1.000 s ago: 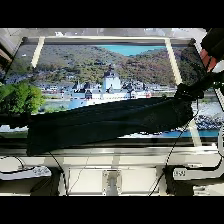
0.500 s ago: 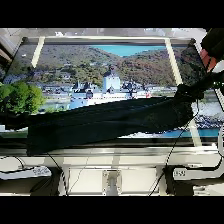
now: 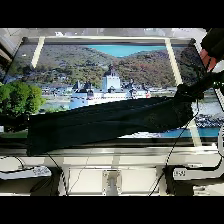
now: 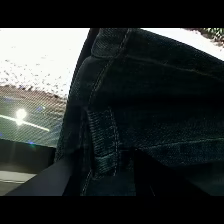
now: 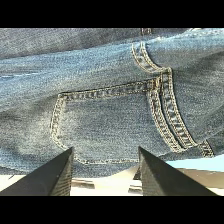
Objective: Fold the clothes and pants, and hang the long-sleeved shirts on hangers.
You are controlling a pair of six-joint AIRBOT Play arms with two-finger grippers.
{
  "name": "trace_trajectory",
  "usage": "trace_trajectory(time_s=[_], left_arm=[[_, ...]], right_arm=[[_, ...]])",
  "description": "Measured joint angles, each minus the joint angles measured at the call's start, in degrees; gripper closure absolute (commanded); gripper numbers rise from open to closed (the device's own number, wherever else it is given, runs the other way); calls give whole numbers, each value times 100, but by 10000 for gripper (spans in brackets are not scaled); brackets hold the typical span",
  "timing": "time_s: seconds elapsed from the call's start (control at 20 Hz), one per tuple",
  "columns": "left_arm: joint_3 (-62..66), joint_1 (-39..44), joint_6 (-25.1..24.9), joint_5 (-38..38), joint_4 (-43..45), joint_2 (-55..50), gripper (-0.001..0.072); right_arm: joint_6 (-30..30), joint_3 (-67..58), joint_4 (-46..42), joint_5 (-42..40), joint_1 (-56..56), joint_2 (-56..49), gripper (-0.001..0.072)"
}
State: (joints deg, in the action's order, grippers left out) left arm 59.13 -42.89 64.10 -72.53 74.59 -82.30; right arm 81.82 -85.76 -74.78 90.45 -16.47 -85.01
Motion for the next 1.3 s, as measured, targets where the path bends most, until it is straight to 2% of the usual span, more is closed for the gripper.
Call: trace_trajectory(time_s=[0.15, 0.25, 0.3, 0.65, 0.95, 1.0, 1.05, 1.1, 1.15, 1.3], left_arm=[[2, 0, -92, 90, -164, -20, 370], [2, 2, -173, 111, -291, -74, 628], [2, 4, -212, 138, -332, -111, 678], [55, -155, -271, 466, -942, -52, 679], [81, -831, 442, 1252, -1397, 282, 678], [81, -920, 485, 1298, -1438, 297, 667], [81, -990, 514, 1333, -1460, 302, 556], [81, -1045, 520, 1419, -1473, 302, 299], [83, -1086, 514, 1460, -1491, 297, 146], [83, -1145, 205, 1471, -1707, 280, 140]], right_arm=[[0, 0, -2, -2, 0, 0, 266], [0, 0, -4, -2, 0, 0, 265], [0, 0, -4, -4, 0, 0, 266], [2, 0, -4, -2, 0, 0, 266], [13, 2, -4, -4, 0, 0, 266], [15, 0, -4, -9, 0, 0, 266], [22, 0, -4, -13, 0, 0, 266], [28, 0, -4, -28, 0, 0, 266], [44, 0, -4, -35, 0, 0, 266], [79, 0, -4, -48, 0, 0, 266]])
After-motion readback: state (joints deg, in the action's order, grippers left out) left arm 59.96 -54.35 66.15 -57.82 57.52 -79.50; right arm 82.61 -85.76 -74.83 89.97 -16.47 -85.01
